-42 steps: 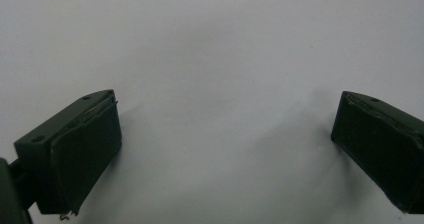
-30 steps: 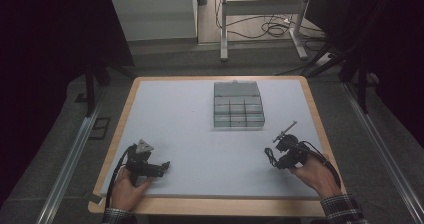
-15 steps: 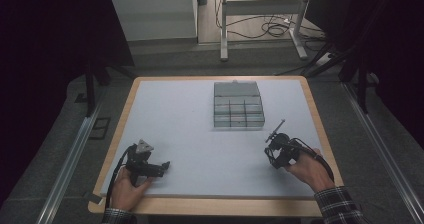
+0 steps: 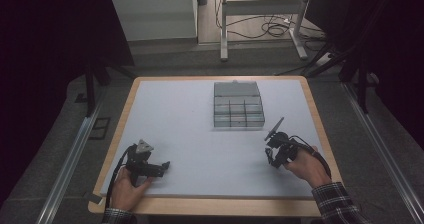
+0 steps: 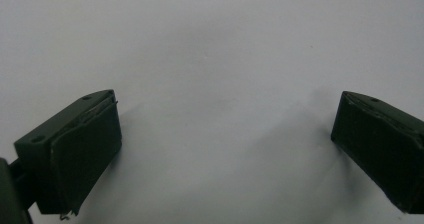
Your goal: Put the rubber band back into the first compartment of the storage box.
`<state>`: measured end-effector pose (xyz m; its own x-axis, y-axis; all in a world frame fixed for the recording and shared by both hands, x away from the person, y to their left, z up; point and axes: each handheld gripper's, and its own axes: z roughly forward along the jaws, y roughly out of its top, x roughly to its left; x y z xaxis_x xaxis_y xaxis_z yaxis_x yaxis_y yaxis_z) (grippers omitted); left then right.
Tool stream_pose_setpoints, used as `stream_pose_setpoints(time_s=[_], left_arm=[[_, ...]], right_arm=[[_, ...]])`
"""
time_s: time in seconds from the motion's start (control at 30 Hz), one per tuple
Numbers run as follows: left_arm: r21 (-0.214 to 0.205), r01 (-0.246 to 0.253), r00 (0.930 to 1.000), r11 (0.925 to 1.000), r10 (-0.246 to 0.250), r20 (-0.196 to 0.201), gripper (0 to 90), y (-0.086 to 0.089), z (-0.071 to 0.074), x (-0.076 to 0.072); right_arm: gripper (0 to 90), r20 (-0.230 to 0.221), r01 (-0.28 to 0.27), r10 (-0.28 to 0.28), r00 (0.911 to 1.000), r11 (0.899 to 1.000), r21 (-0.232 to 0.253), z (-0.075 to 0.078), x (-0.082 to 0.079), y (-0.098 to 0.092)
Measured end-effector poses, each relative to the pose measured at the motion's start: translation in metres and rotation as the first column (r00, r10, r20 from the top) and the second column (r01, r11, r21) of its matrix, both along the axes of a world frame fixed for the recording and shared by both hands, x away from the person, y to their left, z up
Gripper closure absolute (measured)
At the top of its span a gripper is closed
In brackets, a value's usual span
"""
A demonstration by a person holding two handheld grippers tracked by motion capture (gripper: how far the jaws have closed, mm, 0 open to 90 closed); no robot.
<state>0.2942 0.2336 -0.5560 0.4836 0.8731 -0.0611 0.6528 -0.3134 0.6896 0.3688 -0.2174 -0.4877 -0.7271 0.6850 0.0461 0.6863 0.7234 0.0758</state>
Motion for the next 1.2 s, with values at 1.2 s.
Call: stream_pose_setpoints(time_s=[1.2], left_arm=[[0.000,0.000,1.0000,1.0000,0.000,0.000,0.0,0.000,0.000,0.000]], right_arm=[[87.0,0.086,0.006,-0.013,0.9962,0.997,0.075,0.052,0.002,0.004]])
